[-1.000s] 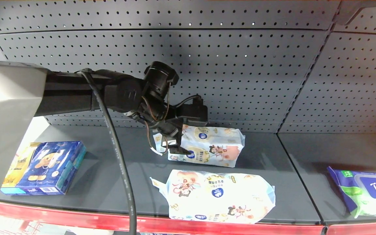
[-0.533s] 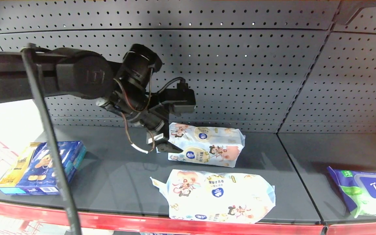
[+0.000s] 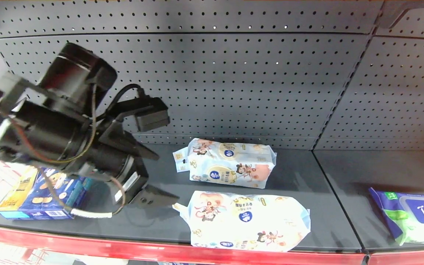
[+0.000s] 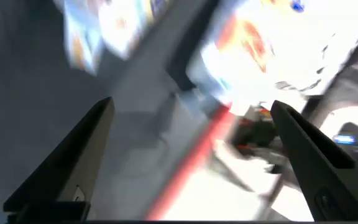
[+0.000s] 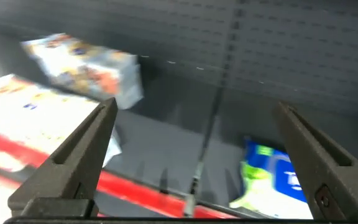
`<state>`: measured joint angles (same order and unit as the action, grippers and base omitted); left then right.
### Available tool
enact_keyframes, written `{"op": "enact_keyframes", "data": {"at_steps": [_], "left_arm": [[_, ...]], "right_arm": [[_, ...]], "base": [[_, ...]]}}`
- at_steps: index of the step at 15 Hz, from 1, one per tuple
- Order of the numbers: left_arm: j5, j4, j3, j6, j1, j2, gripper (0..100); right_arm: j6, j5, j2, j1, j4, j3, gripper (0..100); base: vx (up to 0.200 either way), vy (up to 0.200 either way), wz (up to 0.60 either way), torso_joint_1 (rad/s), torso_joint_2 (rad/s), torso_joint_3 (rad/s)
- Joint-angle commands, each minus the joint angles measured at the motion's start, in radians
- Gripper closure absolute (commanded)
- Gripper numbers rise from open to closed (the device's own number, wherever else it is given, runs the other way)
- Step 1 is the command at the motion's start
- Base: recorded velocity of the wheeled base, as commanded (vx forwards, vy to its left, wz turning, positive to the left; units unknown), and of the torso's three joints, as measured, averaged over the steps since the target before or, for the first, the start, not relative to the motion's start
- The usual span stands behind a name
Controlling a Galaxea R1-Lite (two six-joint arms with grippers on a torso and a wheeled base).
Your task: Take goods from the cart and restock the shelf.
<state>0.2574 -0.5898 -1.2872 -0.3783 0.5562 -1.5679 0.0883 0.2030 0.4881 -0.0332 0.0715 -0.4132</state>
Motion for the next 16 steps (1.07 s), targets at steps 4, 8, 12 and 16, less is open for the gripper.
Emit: {"op": "enact_keyframes", "data": {"at_steps": [4,8,12,16], "left_arm": [[-0.25,-0.002,0.445,0.398,-0.001,0.614,0],[-0.414,-0.002,0.534,0.481,-0.027,0.861,0],[-0.435,-0.015,0.546,0.49,-0.122,1.043,0],[-0.435,-0.015,0.563,0.49,-0.124,1.085,0]], "right_arm": [[0.01,-0.068,0.353,-0.005,-0.002,-0.079,0],[0.016,-0.073,0.492,-0.076,-0.004,-0.053,0],[0.01,-0.177,0.632,-0.229,-0.099,-0.018,0],[0.007,-0.203,0.754,-0.31,-0.102,-0.101,0]], "base": [[0.0,0.0,0.0,0.0,0.0,0.0],[0.0,0.0,0.0,0.0,0.0,0.0],[0.0,0.0,0.0,0.0,0.0,0.0],[0.0,0.0,0.0,0.0,0.0,0.0]]}}
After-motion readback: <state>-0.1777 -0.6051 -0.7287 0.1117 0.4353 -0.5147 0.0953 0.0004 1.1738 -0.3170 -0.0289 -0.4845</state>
